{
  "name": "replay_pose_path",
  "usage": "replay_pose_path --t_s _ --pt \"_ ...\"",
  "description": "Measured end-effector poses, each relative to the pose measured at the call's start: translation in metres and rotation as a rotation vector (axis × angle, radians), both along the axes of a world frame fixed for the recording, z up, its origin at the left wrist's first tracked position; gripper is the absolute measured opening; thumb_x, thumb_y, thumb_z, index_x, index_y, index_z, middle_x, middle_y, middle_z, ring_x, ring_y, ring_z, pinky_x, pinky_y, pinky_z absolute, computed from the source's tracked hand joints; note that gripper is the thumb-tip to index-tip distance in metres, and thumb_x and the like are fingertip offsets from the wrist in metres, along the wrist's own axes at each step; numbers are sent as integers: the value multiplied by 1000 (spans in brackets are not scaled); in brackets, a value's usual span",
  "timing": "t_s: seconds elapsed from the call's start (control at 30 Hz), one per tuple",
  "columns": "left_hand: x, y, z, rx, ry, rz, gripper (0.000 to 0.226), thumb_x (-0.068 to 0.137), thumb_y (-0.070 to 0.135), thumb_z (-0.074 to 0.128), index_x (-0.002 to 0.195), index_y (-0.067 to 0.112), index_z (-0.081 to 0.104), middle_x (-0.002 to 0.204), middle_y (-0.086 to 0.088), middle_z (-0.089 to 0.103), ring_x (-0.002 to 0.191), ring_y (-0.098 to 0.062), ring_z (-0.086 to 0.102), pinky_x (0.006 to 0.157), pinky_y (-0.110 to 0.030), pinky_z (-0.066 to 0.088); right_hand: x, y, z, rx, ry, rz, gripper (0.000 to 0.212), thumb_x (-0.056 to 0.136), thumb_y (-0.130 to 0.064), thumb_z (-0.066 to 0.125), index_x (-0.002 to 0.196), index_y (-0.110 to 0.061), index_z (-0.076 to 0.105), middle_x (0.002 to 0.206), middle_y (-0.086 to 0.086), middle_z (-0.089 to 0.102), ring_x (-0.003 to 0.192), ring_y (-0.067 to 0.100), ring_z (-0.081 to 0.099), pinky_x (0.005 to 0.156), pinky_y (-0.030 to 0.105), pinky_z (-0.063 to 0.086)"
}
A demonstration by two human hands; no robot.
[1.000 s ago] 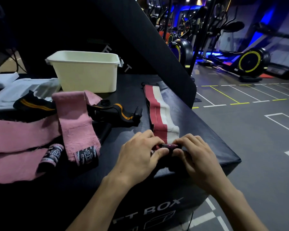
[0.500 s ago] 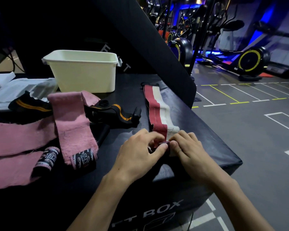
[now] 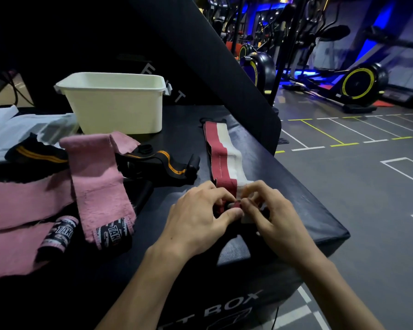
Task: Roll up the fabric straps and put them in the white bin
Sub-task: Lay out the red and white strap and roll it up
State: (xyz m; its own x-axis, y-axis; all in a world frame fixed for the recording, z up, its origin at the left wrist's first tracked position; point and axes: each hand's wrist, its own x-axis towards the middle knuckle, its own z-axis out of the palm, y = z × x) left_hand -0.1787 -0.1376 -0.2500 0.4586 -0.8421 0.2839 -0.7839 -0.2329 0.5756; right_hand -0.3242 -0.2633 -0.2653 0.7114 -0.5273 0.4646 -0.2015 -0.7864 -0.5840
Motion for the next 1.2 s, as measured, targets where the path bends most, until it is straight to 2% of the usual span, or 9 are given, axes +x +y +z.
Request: replay_pose_path --t_s 0.13,0.27,0.5,0.57,0.7,0.83,0.9,1.03,1.2 --pt "4 -6 0 21 32 14 27 86 64 66 104 45 70 92 15 58 90 -6 57 80 -36 51 4 -1 -4 -104 -36 -36 7 96 -29 63 93 -33 59 95 -17 54 92 12 55 79 35 49" --pt "11 -10 -3 32 87 8 25 85 65 67 103 47 70 91 16 59 92 -7 58 85 -41 53 -3 -1 -6 -256 -12 -9 10 95 -28 60 105 -27 63 102 -17 58 94 14 57 78 42 50" --pt "14 -21 -4 72 102 61 37 92 71 51 104 41 71 104 17 67 104 -10 62 90 -40 53 -10 -1 -8 -194 96 29 46 82 -54 71 124 -40 57 114 -23 58 106 4 57 91 39 48" --pt "12 -23 -4 67 109 84 40 92 74 49 103 41 69 104 18 69 103 -8 63 88 -39 53 -6 -4 -8 -200 109 14 46 82 -56 72 123 -38 60 113 -23 59 105 6 56 89 38 49" --pt "12 -22 -4 46 122 96 39 91 75 49 101 43 71 98 17 72 99 -9 66 85 -39 54 5 -9 -9 -282 129 -78 37 79 -33 84 110 -34 64 106 -20 62 97 10 56 84 37 48" --pt "16 -21 -5 37 100 36 46 87 77 45 103 43 72 95 17 72 91 -11 64 83 -41 55 5 -12 -5 -259 145 -11 41 81 -29 83 116 -38 62 112 -24 64 98 4 54 88 33 42" --pt "16 -19 -6 63 83 -5 55 82 79 39 105 40 71 98 16 71 90 -11 63 84 -42 54 2 -15 -4 -254 160 9 40 82 -31 81 116 -39 61 110 -27 63 96 -1 51 90 31 40" --pt "16 -12 -7 88 53 -61 46 94 71 45 105 35 73 98 13 72 94 -9 64 86 -41 53 -6 -15 -4 -268 174 58 35 87 -40 72 117 -43 55 103 -46 51 93 -14 44 84 19 33" --pt "11 -5 -9 -9 82 -83 49 83 79 45 101 42 70 84 20 67 77 1 59 75 -35 54 -11 -12 -3 -248 181 105 33 90 -46 62 121 -45 52 103 -49 47 94 -15 43 81 21 33"
